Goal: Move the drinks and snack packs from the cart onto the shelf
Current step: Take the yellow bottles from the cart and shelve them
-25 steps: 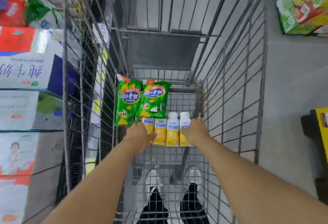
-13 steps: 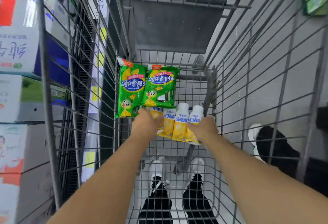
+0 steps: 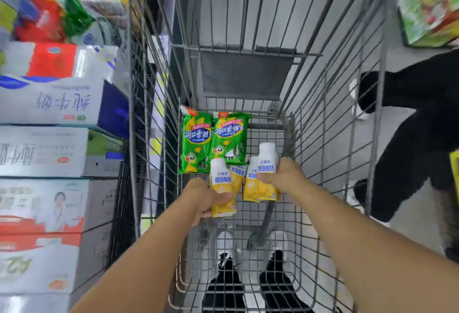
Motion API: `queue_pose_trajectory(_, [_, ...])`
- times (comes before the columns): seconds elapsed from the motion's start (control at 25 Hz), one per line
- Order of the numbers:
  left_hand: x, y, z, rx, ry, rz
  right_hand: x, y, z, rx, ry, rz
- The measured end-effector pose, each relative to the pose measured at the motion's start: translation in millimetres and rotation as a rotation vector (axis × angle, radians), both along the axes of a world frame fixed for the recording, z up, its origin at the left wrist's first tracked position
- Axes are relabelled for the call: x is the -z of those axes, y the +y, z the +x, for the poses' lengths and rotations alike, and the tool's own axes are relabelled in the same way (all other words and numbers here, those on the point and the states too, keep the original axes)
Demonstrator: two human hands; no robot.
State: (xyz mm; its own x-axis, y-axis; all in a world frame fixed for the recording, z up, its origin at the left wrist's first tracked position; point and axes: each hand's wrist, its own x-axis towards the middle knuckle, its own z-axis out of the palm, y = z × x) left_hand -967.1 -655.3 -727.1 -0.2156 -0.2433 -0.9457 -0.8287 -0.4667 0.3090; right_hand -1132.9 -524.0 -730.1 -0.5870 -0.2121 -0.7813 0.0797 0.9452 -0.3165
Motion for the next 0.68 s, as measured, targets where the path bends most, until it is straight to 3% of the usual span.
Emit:
queue_pose_trajectory(0.28, [-169.8, -42.9, 5.8, -0.024, 0.306, -0.347, -175.1, -48.7, -9.2, -0.126, 0.108, -0.348])
queue_pose_trajectory(0.52, [-350.0, -53.2, 62.9, -0.132, 0.395, -0.709, -349.7, -83.8, 17.7, -0.366, 0.159, -0.694])
queue_pose_trajectory(0.68, [-453.3, -9.4, 134.0, -0.283, 0.42, -0.903, -457.2, -83.0, 75.8, -0.606, 0.13, -0.906])
